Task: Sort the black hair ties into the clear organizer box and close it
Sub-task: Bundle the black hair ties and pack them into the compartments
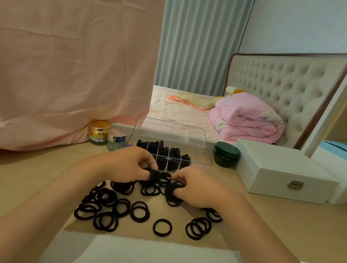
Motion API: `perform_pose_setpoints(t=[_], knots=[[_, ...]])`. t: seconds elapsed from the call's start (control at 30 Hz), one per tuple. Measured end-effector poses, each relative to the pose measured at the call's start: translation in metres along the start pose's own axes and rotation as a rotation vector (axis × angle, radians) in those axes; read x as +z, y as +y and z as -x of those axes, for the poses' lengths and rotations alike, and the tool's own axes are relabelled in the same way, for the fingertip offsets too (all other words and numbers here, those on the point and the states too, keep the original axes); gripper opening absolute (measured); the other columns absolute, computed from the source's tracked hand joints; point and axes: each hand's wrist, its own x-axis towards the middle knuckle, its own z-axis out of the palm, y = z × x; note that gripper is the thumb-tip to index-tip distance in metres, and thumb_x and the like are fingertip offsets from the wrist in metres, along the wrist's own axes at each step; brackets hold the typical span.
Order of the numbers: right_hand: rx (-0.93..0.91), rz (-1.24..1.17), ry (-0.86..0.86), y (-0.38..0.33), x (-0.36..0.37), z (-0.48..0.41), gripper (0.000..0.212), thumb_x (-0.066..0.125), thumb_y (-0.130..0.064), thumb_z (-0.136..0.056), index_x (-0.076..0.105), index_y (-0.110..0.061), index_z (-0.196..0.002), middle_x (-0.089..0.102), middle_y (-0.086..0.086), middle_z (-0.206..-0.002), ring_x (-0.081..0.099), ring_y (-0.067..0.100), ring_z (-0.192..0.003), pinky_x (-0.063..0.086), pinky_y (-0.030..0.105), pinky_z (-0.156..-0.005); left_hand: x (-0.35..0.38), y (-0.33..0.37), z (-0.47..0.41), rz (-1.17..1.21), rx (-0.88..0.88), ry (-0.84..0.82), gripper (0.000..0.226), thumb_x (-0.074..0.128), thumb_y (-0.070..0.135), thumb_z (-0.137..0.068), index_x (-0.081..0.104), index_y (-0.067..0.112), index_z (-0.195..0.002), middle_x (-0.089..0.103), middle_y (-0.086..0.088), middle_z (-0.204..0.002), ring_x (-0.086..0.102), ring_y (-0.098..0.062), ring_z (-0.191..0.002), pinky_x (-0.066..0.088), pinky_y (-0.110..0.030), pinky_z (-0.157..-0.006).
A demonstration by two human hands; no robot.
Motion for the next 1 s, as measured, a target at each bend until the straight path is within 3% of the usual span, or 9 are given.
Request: perform_pose_setpoints(t=[0.13,0.2,0.3,0.4,0.53,0.67,0.8,0.93,1.0], knots=[[0.070,0.027,0.025,0.000,0.007,-0.002,0.036,0.064,-0.018,-0.096,0.066,-0.023,-0.131,0.067,-0.002,-0.118,0.065,0.013,-0.103,0.056,0.027,-0.090,0.015,-0.003,-0.006,-0.226,-0.048,0.007,0.033,0.060,0.021,-0.098,0.064,0.031,-0.129,0.065,0.006,-0.126,0.057,-0.006,-0.099,0.048,-0.022,-0.088],[0.072,0.009,0.015,0.000,0.005,0.000,0.026,0.066,-0.017,-0.094,0.070,-0.023,-0.119,0.067,-0.005,-0.107,0.065,0.013,-0.098,0.056,0.026,-0.088,0.019,-0.002,-0.007,-0.304,-0.054,0.016,0.037,0.059,0.021,-0.098,0.062,0.030,-0.133,0.063,0.006,-0.130,0.053,-0.003,-0.096,0.046,-0.019,-0.084],[0.063,-0.002,-0.008,-0.001,0.001,0.003,0.010,0.067,-0.017,-0.092,0.073,-0.019,-0.101,0.069,0.001,-0.100,0.067,0.017,-0.091,0.058,0.026,-0.078,0.019,-0.001,-0.008,-0.290,-0.055,0.064,0.026,0.061,0.023,-0.097,0.068,0.029,-0.121,0.069,0.006,-0.115,0.058,-0.003,-0.083,0.046,-0.016,-0.070],[0.025,-0.084,0.018,-0.003,-0.011,0.009,0.011,0.070,-0.017,-0.090,0.072,-0.028,-0.088,0.070,-0.003,-0.092,0.065,0.012,-0.077,0.054,0.022,-0.064,0.016,-0.001,-0.009,-0.130,-0.047,0.132,0.010,0.065,0.024,-0.094,0.067,0.033,-0.093,0.067,0.011,-0.089,0.060,-0.002,-0.076,0.043,-0.015,-0.062],[-0.050,-0.406,0.064,-0.010,-0.029,0.015,0.009,0.074,-0.017,-0.086,0.079,-0.024,-0.091,0.075,0.003,-0.083,0.066,0.012,-0.070,0.056,0.033,-0.071,0.017,0.003,-0.010,0.036,-0.068,0.180,0.010,0.067,0.024,-0.092,0.068,0.031,-0.085,0.070,0.007,-0.077,0.064,-0.006,-0.067,0.047,-0.020,-0.060],[-0.046,-0.595,0.032,-0.018,-0.025,0.016,0.014,0.069,-0.011,-0.090,0.077,-0.017,-0.100,0.074,-0.001,-0.078,0.068,0.010,-0.064,0.046,0.024,-0.056,0.021,0.008,-0.010,0.294,-0.141,0.111,0.010,0.067,0.016,-0.094,0.070,0.024,-0.089,0.073,0.001,-0.074,0.066,-0.003,-0.058,0.052,-0.017,-0.056],[0.049,-0.616,0.110,-0.014,-0.020,0.012,0.017,0.067,-0.009,-0.091,0.075,-0.014,-0.105,0.073,0.007,-0.088,0.067,0.009,-0.061,0.050,0.023,-0.053,0.016,0.005,-0.008,0.576,-0.104,0.000,0.012,0.067,0.020,-0.095,0.073,0.018,-0.105,0.077,-0.005,-0.092,0.071,-0.013,-0.081,0.055,-0.022,-0.070],[0.107,-0.614,0.156,-0.011,-0.019,0.012,0.013,0.068,-0.009,-0.092,0.074,-0.013,-0.103,0.071,0.006,-0.082,0.066,0.011,-0.060,0.052,0.025,-0.054,0.013,0.003,-0.006,0.901,-0.087,-0.155,0.025,0.056,0.019,-0.099,0.067,0.003,-0.116,0.074,-0.009,-0.092,0.070,-0.023,-0.093,0.058,-0.031,-0.079],[0.123,-0.577,0.193,-0.012,-0.015,0.010,0.012,0.070,-0.011,-0.090,0.074,-0.014,-0.101,0.071,0.004,-0.078,0.064,0.007,-0.056,0.052,0.023,-0.051,0.013,0.002,-0.007,0.918,-0.084,-0.157,0.032,0.059,0.030,-0.098,0.068,0.005,-0.114,0.073,-0.012,-0.098,0.070,-0.027,-0.096,0.058,-0.036,-0.087]])
